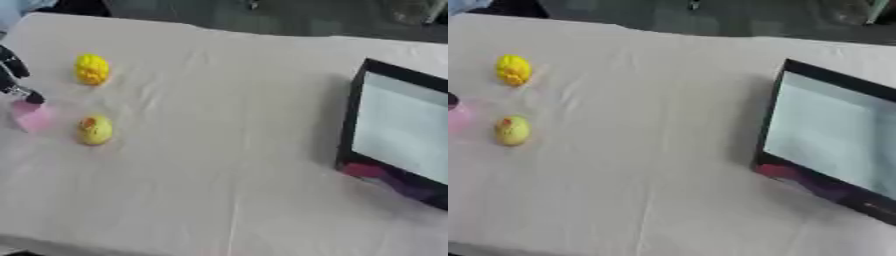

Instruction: Pick up the objects with one hand, pass them to the other hand, and then place them into the box on the other side of the table.

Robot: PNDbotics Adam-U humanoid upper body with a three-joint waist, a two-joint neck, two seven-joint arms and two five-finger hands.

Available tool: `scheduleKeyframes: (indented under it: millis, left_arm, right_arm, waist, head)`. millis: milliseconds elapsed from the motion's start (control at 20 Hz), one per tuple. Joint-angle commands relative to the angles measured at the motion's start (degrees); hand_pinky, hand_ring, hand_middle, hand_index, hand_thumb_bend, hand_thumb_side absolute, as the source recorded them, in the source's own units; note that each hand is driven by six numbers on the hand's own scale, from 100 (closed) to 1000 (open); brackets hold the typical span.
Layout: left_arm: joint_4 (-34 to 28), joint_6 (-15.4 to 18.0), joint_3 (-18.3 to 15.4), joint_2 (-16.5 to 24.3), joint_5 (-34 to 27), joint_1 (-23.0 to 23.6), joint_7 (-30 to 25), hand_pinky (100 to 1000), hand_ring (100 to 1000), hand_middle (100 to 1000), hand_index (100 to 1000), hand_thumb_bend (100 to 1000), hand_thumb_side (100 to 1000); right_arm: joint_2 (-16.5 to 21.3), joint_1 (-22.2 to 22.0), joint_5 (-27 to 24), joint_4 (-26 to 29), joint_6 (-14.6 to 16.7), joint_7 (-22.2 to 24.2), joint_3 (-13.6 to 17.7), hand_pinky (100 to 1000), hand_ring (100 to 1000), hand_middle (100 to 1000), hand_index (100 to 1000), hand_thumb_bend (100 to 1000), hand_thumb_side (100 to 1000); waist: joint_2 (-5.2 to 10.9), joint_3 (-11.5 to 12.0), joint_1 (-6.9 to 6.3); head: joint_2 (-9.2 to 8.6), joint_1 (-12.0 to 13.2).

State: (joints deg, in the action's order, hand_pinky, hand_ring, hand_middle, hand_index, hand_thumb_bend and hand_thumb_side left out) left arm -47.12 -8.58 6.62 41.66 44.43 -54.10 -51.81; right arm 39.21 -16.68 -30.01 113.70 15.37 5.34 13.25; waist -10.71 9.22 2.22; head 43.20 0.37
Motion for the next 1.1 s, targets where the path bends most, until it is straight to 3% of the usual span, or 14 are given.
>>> scheduleKeyframes:
  millis: [50, 250, 500, 950, 1100]
  left_arm:
    - [0.02, 0.11, -0.29, 1.32, -0.72, -1.29, -0.16, 889, 875, 794, 814, 649, 358]
    - [0.95, 1.18, 0.25, 1.76, -2.11, -0.88, -0.16, 897, 881, 801, 825, 665, 341]
    - [2.97, 1.61, 0.82, 2.15, 1.72, -0.4, -0.16, 891, 882, 799, 836, 692, 248]
    - [3.67, 0.74, -0.37, 2.32, 2.95, 1.06, -0.16, 884, 875, 787, 809, 690, 262]
    - [3.73, 0.0, -0.89, 2.35, 3.02, 1.42, -0.15, 883, 871, 782, 806, 650, 269]
  right_arm:
    - [1.8, -0.07, 0.5, 0.89, -0.17, 0.02, 0.25, 1000, 1000, 1000, 1000, 100, 817]
    - [1.58, -0.04, 0.93, 0.89, -0.46, -0.01, 0.11, 1000, 1000, 1000, 1000, 100, 820]
    - [1.37, -0.13, 1.4, 0.89, -0.55, -0.06, 0.01, 1000, 1000, 1000, 1000, 100, 820]
    - [1.16, -0.26, 1.96, 0.89, -0.67, -0.06, -0.2, 1000, 1000, 1000, 1000, 100, 823]
    - [1.09, -0.27, 2.07, 0.89, -0.68, -0.06, -0.25, 1000, 1000, 1000, 1000, 100, 825]
  waist:
    - [1.61, 0.05, -0.86]
    - [1.49, 0.09, -0.93]
    - [1.44, 0.07, -0.93]
    - [1.48, 0.25, -0.84]
    - [1.45, 0.31, -0.78]
  head:
    - [-0.35, 0.62]
    - [-0.39, 1.2]
    - [-0.36, 1.52]
    - [-0.46, 1.47]
    - [-0.53, 1.56]
